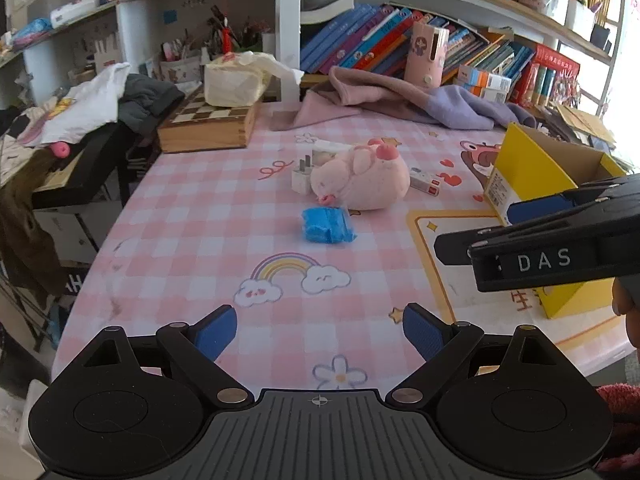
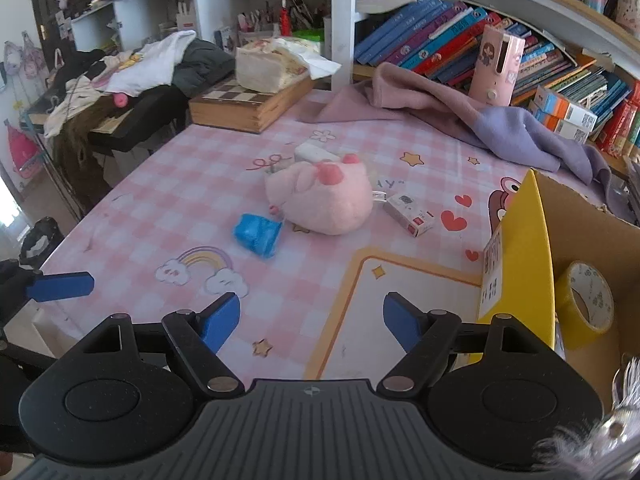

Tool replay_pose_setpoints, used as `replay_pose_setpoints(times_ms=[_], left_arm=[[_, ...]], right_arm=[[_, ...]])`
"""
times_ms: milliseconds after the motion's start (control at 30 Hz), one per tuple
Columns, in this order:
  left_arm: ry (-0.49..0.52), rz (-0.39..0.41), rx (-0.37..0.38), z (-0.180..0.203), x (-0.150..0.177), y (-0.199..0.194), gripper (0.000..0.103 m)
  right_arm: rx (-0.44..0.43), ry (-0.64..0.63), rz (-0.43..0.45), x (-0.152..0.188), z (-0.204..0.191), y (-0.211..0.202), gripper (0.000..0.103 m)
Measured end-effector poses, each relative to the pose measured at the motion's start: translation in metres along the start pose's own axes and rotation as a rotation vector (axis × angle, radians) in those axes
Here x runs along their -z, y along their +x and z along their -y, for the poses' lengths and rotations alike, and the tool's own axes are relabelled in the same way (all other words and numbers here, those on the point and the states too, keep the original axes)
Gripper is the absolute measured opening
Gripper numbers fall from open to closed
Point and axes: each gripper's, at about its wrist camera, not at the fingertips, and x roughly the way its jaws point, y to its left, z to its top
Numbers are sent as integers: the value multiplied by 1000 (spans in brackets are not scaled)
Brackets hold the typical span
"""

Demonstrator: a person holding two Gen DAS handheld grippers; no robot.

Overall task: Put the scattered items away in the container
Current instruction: 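Move the right tool to the pink plush pig while the left tool approaches the blue packet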

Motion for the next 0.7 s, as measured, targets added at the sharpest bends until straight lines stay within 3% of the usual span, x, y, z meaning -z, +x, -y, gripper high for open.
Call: replay_pose_setpoints(times_ms=[400, 700], left_arm=[[30, 19, -5, 9, -34, 60, 91], [0, -27, -30, 8, -55, 110, 78]], right_arm=[[-32, 114, -29, -42, 32, 50, 81], [-84, 149, -55, -75, 39, 91, 81]])
